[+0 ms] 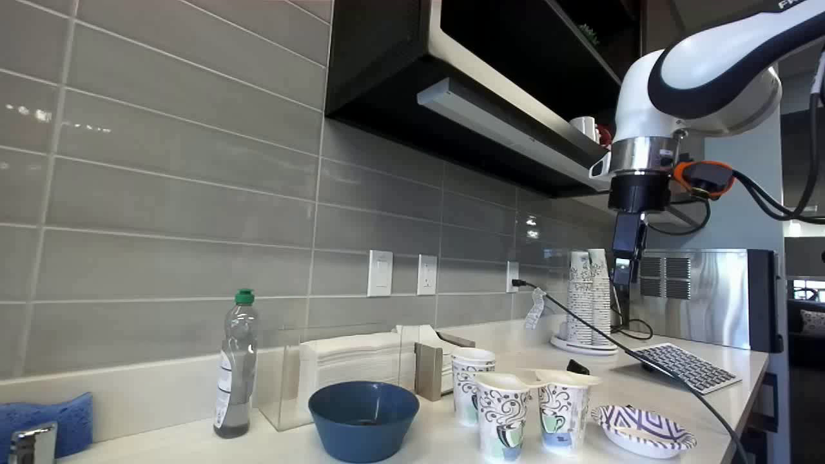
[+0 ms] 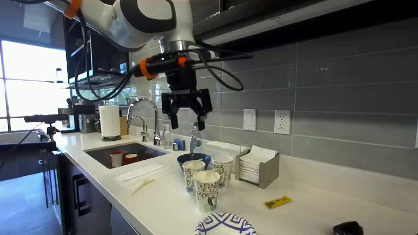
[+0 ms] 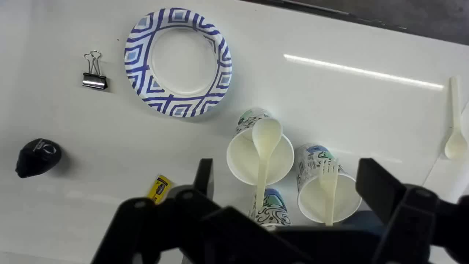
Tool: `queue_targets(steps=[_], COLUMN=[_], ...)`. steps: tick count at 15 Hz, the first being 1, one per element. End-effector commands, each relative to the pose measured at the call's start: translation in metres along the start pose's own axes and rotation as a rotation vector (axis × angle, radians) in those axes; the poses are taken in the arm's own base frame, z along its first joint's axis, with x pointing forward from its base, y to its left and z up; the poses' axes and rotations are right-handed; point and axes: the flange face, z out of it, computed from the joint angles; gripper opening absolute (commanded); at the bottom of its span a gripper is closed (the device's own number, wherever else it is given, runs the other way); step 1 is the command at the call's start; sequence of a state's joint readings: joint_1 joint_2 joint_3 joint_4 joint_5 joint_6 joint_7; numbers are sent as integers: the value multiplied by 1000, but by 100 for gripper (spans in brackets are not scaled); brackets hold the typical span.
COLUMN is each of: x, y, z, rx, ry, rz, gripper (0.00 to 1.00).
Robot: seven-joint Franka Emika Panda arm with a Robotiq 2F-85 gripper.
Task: Put the utensils placed on top of the coffee cups into the cups
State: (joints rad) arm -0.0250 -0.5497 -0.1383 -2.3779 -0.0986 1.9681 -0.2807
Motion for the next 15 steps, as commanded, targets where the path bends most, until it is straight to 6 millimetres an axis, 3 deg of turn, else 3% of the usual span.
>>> queue_targets(steps=[1, 7, 12, 15], x=[0, 0, 5, 4], y=[0, 0, -31, -42], z=[-1, -1, 13, 37], rx=[0, 0, 166, 270], ry=[0, 0, 9, 14], rz=[0, 0, 17, 102], gripper=[100, 100, 100, 100])
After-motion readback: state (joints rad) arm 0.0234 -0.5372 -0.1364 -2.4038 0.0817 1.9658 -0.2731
